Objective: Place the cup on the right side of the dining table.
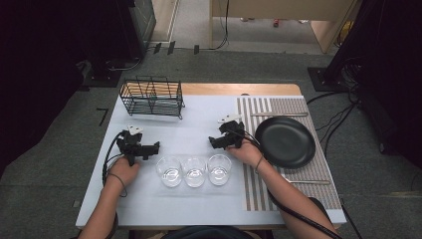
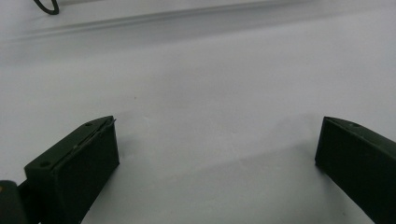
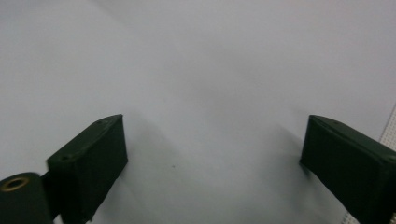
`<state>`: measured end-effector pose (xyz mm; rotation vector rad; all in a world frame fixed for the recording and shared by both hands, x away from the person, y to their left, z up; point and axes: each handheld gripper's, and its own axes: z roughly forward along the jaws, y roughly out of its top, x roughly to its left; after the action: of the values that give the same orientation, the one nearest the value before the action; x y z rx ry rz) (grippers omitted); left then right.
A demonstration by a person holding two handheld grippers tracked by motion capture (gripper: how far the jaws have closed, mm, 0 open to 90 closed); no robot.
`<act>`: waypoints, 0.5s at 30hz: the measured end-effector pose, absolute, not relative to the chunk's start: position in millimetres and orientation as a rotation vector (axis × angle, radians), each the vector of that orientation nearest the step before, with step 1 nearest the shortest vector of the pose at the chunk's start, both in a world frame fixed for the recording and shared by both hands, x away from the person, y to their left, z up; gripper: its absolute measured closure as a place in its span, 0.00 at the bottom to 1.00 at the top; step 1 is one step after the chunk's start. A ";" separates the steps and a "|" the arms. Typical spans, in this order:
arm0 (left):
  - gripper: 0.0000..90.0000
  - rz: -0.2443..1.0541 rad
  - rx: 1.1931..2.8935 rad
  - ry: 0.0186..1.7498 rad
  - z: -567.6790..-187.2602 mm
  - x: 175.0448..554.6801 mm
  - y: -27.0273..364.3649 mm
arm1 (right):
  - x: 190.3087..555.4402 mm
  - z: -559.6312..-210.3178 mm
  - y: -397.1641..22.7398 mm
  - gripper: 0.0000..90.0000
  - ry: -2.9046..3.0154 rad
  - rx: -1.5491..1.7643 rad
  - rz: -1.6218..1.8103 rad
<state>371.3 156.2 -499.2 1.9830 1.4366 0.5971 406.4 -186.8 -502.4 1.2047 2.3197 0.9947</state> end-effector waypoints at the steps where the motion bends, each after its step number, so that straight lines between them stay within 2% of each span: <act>1: 0.00 0.597 1.983 1.437 -499.2 371.3 156.2 | 406.2 -502.4 -186.6 0.07 2.318 1.205 0.994; 15: 0.00 0.596 1.983 1.437 -499.2 371.4 156.2 | 406.4 -502.6 -186.5 0.06 2.317 1.201 0.994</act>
<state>371.4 156.2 -499.2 1.9830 1.4368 0.5962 406.4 -186.5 -502.6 1.2012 2.3172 0.9939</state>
